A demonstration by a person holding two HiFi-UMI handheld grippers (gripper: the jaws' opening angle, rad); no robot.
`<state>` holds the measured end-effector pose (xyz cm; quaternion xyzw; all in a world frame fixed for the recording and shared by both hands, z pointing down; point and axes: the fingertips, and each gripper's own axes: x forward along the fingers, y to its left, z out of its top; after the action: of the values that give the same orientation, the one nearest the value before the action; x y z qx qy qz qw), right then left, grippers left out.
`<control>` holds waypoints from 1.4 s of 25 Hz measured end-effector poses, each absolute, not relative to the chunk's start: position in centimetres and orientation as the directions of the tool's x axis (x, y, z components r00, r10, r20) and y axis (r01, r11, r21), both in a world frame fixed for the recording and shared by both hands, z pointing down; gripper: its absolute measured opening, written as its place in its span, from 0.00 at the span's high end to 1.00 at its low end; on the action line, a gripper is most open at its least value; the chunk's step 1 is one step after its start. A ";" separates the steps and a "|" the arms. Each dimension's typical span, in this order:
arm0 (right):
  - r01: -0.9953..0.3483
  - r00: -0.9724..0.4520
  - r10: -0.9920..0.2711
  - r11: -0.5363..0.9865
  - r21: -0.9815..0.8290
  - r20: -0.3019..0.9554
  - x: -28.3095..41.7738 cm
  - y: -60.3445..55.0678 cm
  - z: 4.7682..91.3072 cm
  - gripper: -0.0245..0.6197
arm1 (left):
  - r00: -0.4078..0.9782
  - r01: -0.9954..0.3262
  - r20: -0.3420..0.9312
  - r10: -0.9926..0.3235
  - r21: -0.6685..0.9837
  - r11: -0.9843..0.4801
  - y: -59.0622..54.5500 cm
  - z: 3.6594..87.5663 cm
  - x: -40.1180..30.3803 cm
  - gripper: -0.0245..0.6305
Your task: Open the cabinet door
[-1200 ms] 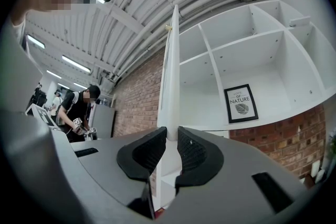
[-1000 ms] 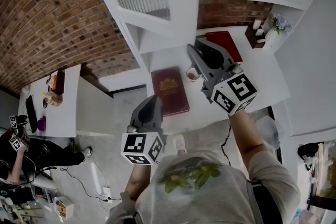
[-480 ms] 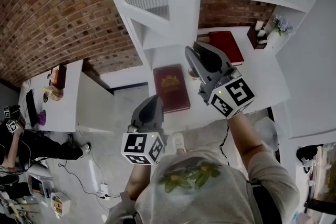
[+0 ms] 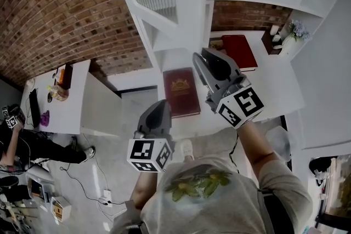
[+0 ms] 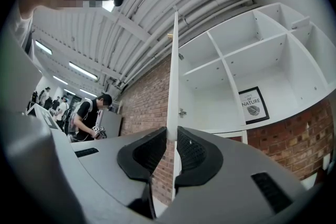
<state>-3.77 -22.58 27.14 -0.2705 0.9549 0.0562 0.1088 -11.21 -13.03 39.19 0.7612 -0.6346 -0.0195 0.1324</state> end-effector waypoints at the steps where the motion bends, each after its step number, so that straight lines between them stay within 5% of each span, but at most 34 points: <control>1: -0.528 -0.831 -0.504 0.848 0.047 -0.237 -3.8 -22.5 27.1 0.85 | 0.192 -0.961 0.138 -0.972 0.226 -0.157 -13.0 39.2 -11.3 0.95; 35: -0.378 -0.913 -0.349 0.919 0.115 -0.210 -8.6 -16.9 27.1 0.85 | 0.131 -0.970 0.135 -0.982 0.221 -0.099 -11.3 38.8 -12.6 0.95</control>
<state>-8.57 -16.88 27.07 -0.1865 0.9750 0.0769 0.0930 -12.58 -11.30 38.82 0.7409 -0.6589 -0.0230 0.1284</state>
